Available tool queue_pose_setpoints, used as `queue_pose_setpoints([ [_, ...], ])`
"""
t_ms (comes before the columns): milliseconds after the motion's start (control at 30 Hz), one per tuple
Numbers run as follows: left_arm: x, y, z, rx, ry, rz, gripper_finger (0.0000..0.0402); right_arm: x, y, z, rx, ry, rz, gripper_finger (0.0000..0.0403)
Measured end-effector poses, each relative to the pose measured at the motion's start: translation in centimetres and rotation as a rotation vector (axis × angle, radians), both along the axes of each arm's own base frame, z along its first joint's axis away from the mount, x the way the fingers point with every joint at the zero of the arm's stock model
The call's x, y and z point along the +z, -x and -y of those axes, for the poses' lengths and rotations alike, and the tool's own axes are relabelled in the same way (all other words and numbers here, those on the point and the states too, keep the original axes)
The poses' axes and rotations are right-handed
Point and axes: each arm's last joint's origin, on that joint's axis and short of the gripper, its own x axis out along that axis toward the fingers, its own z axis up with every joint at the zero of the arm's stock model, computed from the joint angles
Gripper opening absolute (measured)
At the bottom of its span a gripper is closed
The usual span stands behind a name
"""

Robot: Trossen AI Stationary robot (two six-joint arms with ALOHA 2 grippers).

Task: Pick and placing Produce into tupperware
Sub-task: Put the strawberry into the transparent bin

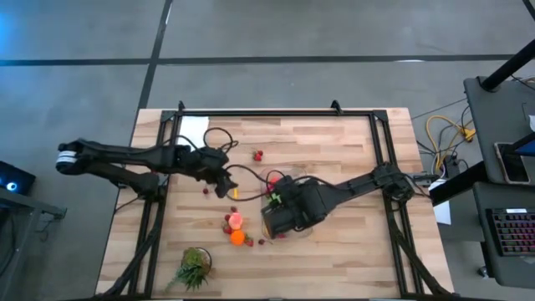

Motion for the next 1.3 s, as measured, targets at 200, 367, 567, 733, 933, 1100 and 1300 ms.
queue_pose_setpoints([
  [200, 0.4, -0.2, 1.6, -0.078, 0.009, 0.023, 0.0265, 1.2, -0.6, -1.3, 0.06, -0.044, 0.155, 0.0228],
  [367, 0.5, 0.0, 1.8, -0.064, 0.03, 0.026, 0.0265, 1.5, -0.4, -1.5, 0.054, -0.024, 0.18, 0.0228],
  [567, 0.8, -0.1, 0.4, -0.028, -0.076, 0.04, 0.0265, 3.0, -0.2, 0.6, -0.007, 0.05, 0.236, 0.0228],
  [733, 0.6, -1.1, -2.8, 0.015, -0.165, 0.072, 0.0265, 4.9, 0.0, 4.9, -0.068, 0.081, 0.25, 0.0228],
  [933, -0.7, -2.5, -7.9, -0.02, -0.174, 0.06, 0.0265, 7.1, 1.0, 10.7, -0.139, 0.13, 0.242, 0.0228],
  [1100, -3.1, -2.7, -10.5, -0.112, -0.264, -0.045, 0.0265, 8.8, 2.4, 15.1, -0.206, 0.164, 0.241, 0.0228],
  [1300, -4.9, -3.4, -11.1, -0.308, -0.399, -0.116, 0.0265, 8.9, 3.0, 18.2, -0.223, 0.16, 0.193, 0.0228],
])
